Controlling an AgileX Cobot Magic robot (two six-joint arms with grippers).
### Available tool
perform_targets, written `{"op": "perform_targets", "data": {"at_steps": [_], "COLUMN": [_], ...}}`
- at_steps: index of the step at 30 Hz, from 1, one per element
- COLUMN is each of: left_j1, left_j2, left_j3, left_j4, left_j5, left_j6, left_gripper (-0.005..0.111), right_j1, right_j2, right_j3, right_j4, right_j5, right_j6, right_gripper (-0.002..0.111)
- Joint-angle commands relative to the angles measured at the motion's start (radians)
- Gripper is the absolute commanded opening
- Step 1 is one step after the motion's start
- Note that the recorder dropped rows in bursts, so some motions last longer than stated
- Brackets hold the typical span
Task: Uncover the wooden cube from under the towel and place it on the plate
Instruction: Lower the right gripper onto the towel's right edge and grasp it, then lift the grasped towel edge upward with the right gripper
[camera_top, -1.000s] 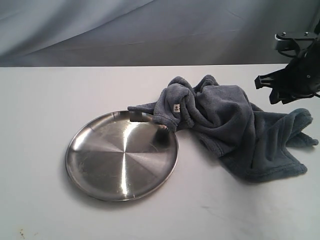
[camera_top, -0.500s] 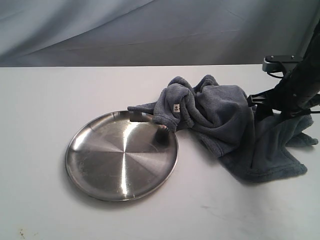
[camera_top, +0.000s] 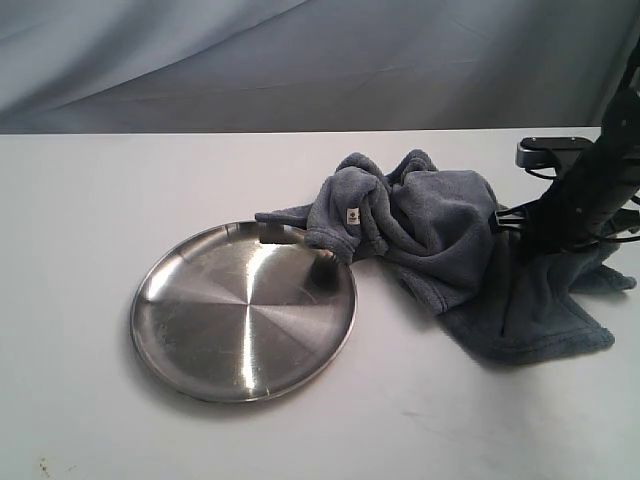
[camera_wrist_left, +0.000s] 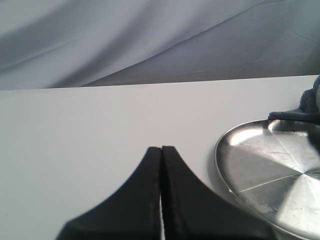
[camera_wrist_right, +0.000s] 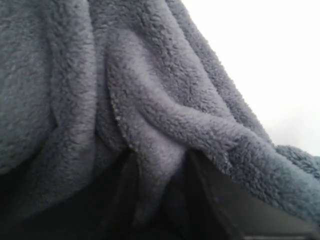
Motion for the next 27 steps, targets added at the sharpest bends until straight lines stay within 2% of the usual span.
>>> {"op": "perform_targets", "data": {"at_steps": [1, 4, 5, 19, 27], "left_j1": [-0.006, -0.006, -0.006, -0.006, -0.006], "left_j2": [-0.003, -0.003, -0.003, -0.003, -0.003], "left_j3": [0.005, 0.005, 0.005, 0.005, 0.005], "left_j4": [0.004, 0.004, 0.004, 0.004, 0.004], "left_j5": [-0.014, -0.014, -0.014, -0.014, -0.014], "left_j6": [-0.008, -0.008, -0.008, -0.008, -0.008], "left_gripper": [0.0, 0.0, 0.0, 0.0, 0.0], "right_j1": [-0.008, -0.008, -0.008, -0.006, -0.006], "right_j2": [0.0, -0.003, -0.005, -0.125, -0.205], "right_j3": [-0.007, -0.007, -0.007, -0.007, -0.007], "right_j4": [-0.003, -0.003, -0.003, 0.025, 0.281], "right_j5": [-0.003, 0.004, 0.006, 0.009, 0.038], "right_j6": [-0.026, -0.064, -0.064, -0.064, -0.27], "right_gripper": [0.013, 0.001, 0.0, 0.0, 0.0]}}
